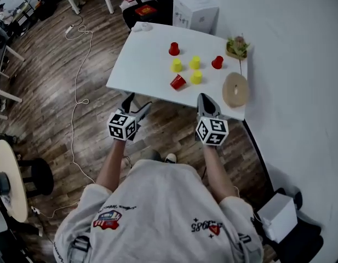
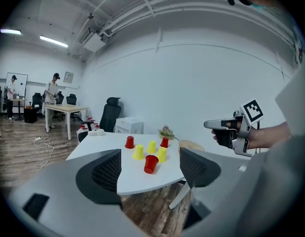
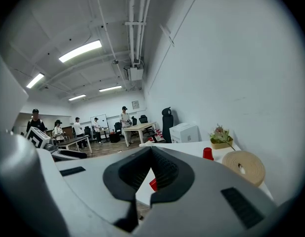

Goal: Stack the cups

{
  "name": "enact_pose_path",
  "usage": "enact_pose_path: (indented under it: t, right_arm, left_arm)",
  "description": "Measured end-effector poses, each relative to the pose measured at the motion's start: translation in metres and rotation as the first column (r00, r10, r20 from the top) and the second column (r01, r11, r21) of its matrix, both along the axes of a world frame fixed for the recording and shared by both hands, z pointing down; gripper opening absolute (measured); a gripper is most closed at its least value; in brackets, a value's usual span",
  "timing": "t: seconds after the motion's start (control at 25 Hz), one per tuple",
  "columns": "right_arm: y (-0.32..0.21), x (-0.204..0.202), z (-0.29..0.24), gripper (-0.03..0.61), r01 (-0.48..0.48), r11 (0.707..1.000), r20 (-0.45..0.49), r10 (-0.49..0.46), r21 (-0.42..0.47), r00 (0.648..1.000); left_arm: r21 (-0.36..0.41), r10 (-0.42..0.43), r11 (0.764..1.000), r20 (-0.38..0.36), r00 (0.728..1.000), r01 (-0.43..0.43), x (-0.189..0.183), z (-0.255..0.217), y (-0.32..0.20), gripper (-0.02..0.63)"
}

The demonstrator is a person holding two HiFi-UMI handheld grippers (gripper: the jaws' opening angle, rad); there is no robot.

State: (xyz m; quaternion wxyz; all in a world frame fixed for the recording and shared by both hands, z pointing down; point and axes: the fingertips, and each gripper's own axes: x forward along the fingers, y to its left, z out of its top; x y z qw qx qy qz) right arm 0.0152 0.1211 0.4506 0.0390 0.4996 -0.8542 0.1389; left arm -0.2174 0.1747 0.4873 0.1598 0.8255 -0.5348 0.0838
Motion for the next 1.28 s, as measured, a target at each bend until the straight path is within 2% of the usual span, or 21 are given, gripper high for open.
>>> enact_pose_path:
  t: [0.32, 0.48, 0.64, 0.96, 1.04, 1.16, 1.28]
  right_arm:
    - [-0.092, 0.001, 0.013, -0.005, -0.057, 0.998, -0.016, 0.057, -0.024, 0.998]
    - [-0.14, -0.002, 0.018, -0.005, -0.122, 0.992, -0.03, 0.121, -0.038, 0.992]
    - [-0.191, -0.008, 0.017, -0.005, -0.189, 0.981, -0.04, 0.187, -0.046, 0.981]
    - [-0.252, -0.025, 0.018, -0.003, -0.296, 0.954, -0.057, 0.293, -0.04, 0.954]
    - [-0.26, -0.024, 0.024, -0.003, -0.31, 0.949, -0.067, 0.307, -0.047, 0.949]
    - [-0.268, -0.018, 0.029, -0.003, -0.336, 0.94, -0.075, 0.332, -0.057, 0.94]
    - [-0.271, -0.01, 0.033, -0.003, -0.356, 0.932, -0.075, 0.352, -0.061, 0.933]
  left_arm:
    - [-0.016, 0.067, 0.998, -0.036, 0.997, -0.067, 0.007, 0.017, -0.114, 0.365]
    - [-0.032, 0.154, 0.987, -0.036, 0.987, -0.155, 0.013, 0.03, -0.176, 0.364]
    - [-0.054, 0.25, 0.967, -0.019, 0.968, -0.251, 0.016, 0.042, -0.241, 0.362]
    - [-0.101, 0.45, 0.89, 0.036, 0.892, -0.444, 0.029, 0.073, -0.321, 0.359]
    - [-0.138, 0.503, 0.858, 0.033, 0.864, -0.494, 0.039, 0.09, -0.33, 0.359]
    - [-0.204, 0.588, 0.795, 0.025, 0.809, -0.571, 0.06, 0.114, -0.331, 0.354]
    - [-0.224, 0.628, 0.765, 0.05, 0.777, -0.604, 0.078, 0.13, -0.335, 0.345]
